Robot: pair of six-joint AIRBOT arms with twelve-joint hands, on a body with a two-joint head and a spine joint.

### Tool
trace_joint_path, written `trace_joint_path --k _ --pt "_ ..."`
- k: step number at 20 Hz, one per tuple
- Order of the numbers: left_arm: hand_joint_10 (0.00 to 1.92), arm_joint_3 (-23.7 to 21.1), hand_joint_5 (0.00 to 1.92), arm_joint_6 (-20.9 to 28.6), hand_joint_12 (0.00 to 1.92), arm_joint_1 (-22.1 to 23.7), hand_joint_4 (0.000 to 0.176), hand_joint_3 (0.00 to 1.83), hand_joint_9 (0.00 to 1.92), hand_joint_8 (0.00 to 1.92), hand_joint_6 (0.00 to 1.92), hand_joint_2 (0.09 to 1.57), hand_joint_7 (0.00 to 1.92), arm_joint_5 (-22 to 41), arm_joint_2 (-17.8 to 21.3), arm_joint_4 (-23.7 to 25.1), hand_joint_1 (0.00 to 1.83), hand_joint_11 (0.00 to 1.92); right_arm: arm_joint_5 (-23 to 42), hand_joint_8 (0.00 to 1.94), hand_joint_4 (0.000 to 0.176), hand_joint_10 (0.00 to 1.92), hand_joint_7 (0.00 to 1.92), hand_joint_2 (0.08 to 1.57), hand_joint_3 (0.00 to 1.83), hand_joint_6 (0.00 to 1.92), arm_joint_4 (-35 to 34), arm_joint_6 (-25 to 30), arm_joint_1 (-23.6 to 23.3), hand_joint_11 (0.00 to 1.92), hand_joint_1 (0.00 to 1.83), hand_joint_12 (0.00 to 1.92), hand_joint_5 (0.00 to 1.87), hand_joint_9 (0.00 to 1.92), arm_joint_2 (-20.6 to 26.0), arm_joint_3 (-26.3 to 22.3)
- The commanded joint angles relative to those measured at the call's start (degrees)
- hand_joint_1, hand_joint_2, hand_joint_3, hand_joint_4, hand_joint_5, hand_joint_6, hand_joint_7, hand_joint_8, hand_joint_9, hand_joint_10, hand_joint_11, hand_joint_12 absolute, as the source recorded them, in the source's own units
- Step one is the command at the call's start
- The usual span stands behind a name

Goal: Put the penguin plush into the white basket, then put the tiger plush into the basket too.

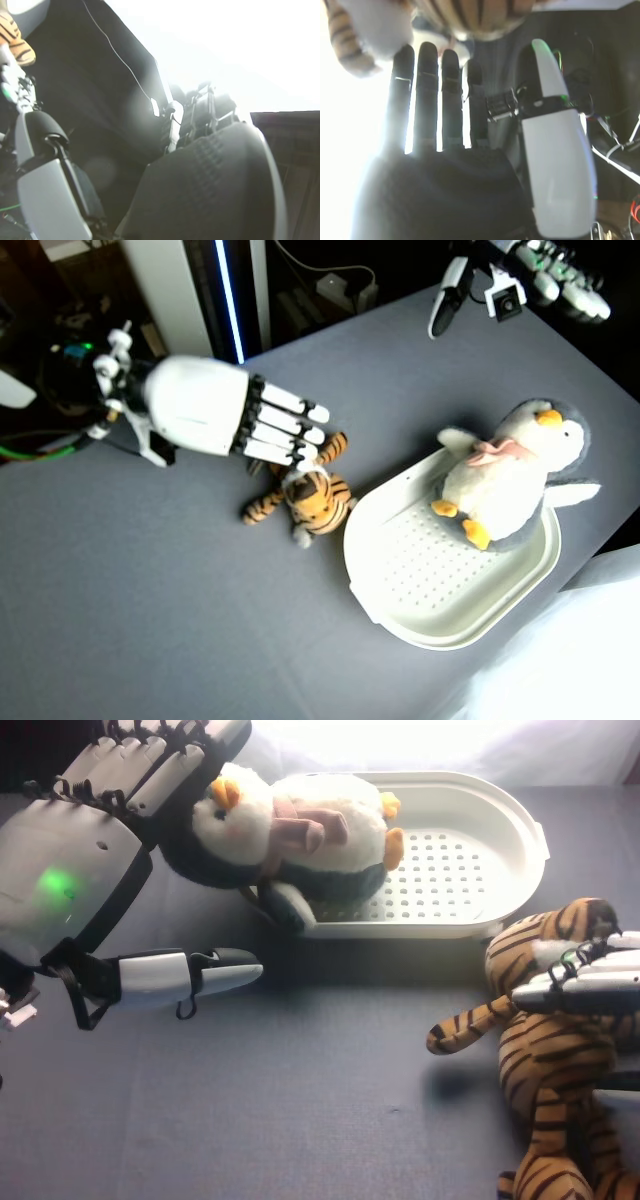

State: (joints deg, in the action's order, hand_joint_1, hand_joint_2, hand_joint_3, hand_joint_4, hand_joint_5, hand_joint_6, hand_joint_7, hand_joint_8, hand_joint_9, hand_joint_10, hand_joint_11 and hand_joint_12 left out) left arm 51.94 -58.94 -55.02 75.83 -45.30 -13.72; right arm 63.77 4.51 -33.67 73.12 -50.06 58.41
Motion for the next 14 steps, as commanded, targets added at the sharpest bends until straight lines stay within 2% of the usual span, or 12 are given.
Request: trace_joint_path --k 1,2,4,5,6,7,8,9,10,11,12,14 --pt "0.0 -0.3 0.0 0.4 0.0 0.5 0.127 0.0 0.0 0.0 0.0 0.8 0.0 7.5 0.1 1.4 0.85 0.0 3.6 0.0 0.062 0.0 0.52 1.15 0.0 0.01 -1.5 0.3 -0.2 0.33 1.02 0.56 0.51 0.56 -0.7 0.5" --pt "0.0 -0.3 0.0 0.5 0.0 0.5 0.143 0.0 0.0 0.0 0.0 0.82 0.0 7.6 0.0 1.4 0.84 0.0 2.4 0.0 0.073 0.01 0.53 1.14 0.0 0.01 -1.7 0.3 -0.2 0.37 1.03 0.59 0.54 0.59 -1.2 1.0" --pt "0.0 -0.4 0.0 0.5 0.0 0.3 0.126 0.01 0.0 0.0 0.0 0.83 0.0 7.6 0.1 1.4 0.82 0.0 0.5 0.0 0.052 0.04 0.57 1.11 0.0 0.0 -1.8 0.3 -0.3 0.52 1.13 0.94 0.61 0.76 -2.1 1.7" --pt "0.0 -0.4 0.01 0.5 0.0 0.3 0.128 0.01 0.0 0.0 0.0 0.84 0.0 7.7 0.2 1.4 0.82 0.0 -0.4 0.0 0.031 0.13 0.6 1.11 0.0 0.0 -1.8 0.2 -0.3 0.65 1.25 1.09 0.66 0.91 -2.5 2.0" --pt "0.0 -0.4 0.01 0.5 0.0 0.3 0.133 0.01 0.0 0.0 0.0 0.84 0.0 7.8 0.2 1.4 0.81 0.0 -1.3 0.0 0.0 1.01 0.62 1.06 0.06 0.0 -1.8 -0.2 -0.5 0.78 1.53 1.06 0.71 0.87 -2.8 2.2" --pt "0.0 -0.4 0.01 0.5 0.0 0.3 0.133 0.01 0.0 0.0 0.0 0.84 0.0 7.9 0.2 1.4 0.81 0.0 -2.0 0.0 0.0 1.01 0.62 1.06 0.06 0.0 -1.8 -0.6 -0.8 0.78 1.53 1.06 0.71 0.87 -3.0 2.3" --pt "0.0 -0.5 0.01 0.6 0.0 0.3 0.125 0.01 0.0 0.0 0.0 0.83 0.0 8.0 0.2 1.4 0.81 0.0 -3.0 1.18 0.0 1.43 0.71 1.13 0.04 0.04 -1.8 -1.6 -1.2 0.72 1.64 1.45 0.9 0.72 -3.1 2.3" --pt "0.0 -0.5 0.0 0.7 0.0 0.3 0.127 0.01 0.0 0.0 0.0 0.83 0.0 8.1 0.2 1.5 0.81 0.0 -3.5 1.47 0.0 1.55 0.62 1.21 0.03 0.87 -1.8 -2.0 -1.4 0.73 1.4 1.44 0.8 0.77 -3.2 2.3" --pt "0.0 -0.5 0.01 0.8 0.0 0.2 0.133 0.01 0.0 0.0 0.0 0.83 0.0 8.1 0.2 1.5 0.81 0.0 -3.5 1.59 0.0 1.67 0.64 1.26 0.01 1.18 -1.8 -2.0 -1.6 0.73 1.21 1.64 0.77 0.7 -3.2 2.3" --pt "0.0 -0.5 0.01 0.8 0.0 0.1 0.133 0.01 0.0 0.0 0.0 0.83 0.0 8.1 0.1 1.4 0.81 0.0 -3.5 1.59 0.0 1.67 0.64 1.26 0.01 1.18 -1.8 -2.0 -1.7 0.73 1.21 1.64 0.77 0.7 -3.2 2.3" --pt "0.0 -0.5 0.01 0.9 0.0 0.1 0.126 0.01 0.0 0.0 0.0 0.84 0.0 8.1 0.1 1.4 0.79 0.0 -3.4 1.46 0.0 1.71 0.61 1.22 0.0 1.19 -1.8 -2.0 -1.9 0.68 1.58 1.65 0.78 0.64 -3.2 2.3" --pt "0.0 -0.5 0.02 1.1 0.0 -0.2 0.121 0.01 0.0 0.0 0.01 0.84 0.0 8.4 0.2 1.4 0.8 0.0 -1.1 1.43 0.0 1.71 0.61 1.25 0.0 1.19 -1.7 -0.9 -2.3 0.74 1.49 1.68 0.8 0.66 -2.9 2.1"
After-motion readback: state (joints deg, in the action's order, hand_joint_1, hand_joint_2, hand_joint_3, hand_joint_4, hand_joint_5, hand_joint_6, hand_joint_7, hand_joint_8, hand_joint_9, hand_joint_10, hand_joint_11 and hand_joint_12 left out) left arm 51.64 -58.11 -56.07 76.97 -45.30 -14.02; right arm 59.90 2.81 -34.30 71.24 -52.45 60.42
